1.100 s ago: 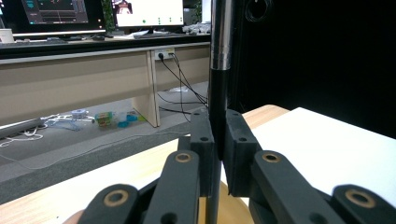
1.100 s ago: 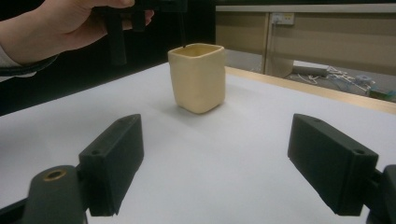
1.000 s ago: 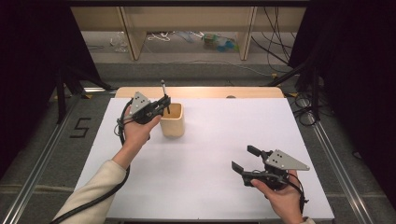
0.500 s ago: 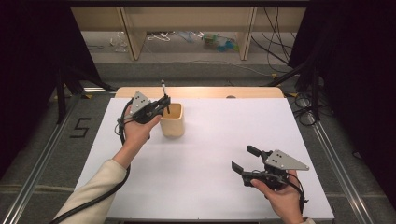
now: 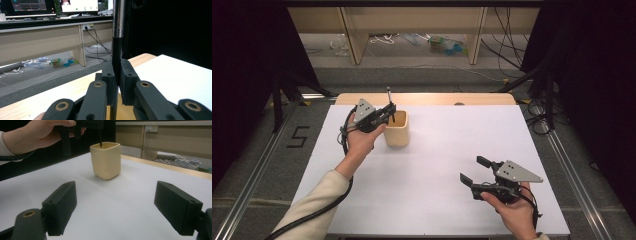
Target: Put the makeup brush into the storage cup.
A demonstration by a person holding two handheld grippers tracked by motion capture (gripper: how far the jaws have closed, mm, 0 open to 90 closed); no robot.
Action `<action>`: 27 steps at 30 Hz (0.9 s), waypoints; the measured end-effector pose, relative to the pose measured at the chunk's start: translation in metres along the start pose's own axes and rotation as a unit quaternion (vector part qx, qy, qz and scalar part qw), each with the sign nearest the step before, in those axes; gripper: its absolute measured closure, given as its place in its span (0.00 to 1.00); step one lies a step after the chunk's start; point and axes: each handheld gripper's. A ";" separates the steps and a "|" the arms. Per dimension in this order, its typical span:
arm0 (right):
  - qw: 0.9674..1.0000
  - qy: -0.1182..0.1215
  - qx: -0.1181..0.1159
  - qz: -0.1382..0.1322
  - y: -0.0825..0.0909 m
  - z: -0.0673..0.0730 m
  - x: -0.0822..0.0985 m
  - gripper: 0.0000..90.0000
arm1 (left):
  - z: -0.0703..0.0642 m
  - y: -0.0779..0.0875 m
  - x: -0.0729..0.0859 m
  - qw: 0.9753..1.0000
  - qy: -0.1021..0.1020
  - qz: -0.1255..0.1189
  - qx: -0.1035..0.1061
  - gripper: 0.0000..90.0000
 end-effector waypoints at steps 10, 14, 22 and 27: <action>1.000 -0.001 -0.002 0.000 0.000 0.000 0.000 0.22 | 0.002 -0.002 0.003 1.000 0.000 0.004 -0.002 0.93; 1.000 0.000 -0.002 0.009 0.001 0.000 0.000 0.22 | 0.002 -0.003 0.004 1.000 0.004 0.001 -0.002 0.93; 1.000 -0.001 -0.005 0.003 0.000 0.001 0.000 0.22 | 0.002 -0.005 0.006 1.000 0.001 0.004 -0.001 0.93; 1.000 -0.002 -0.004 0.004 0.000 0.001 0.000 0.22 | 0.002 -0.006 0.008 1.000 0.004 0.005 -0.001 0.93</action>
Point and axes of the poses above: each handheld gripper's, and its own axes: y roughly backward along the jaws, x roughly out of its underside, z roughly to its left, and after that the axes turned 5 degrees about -y, right-handed
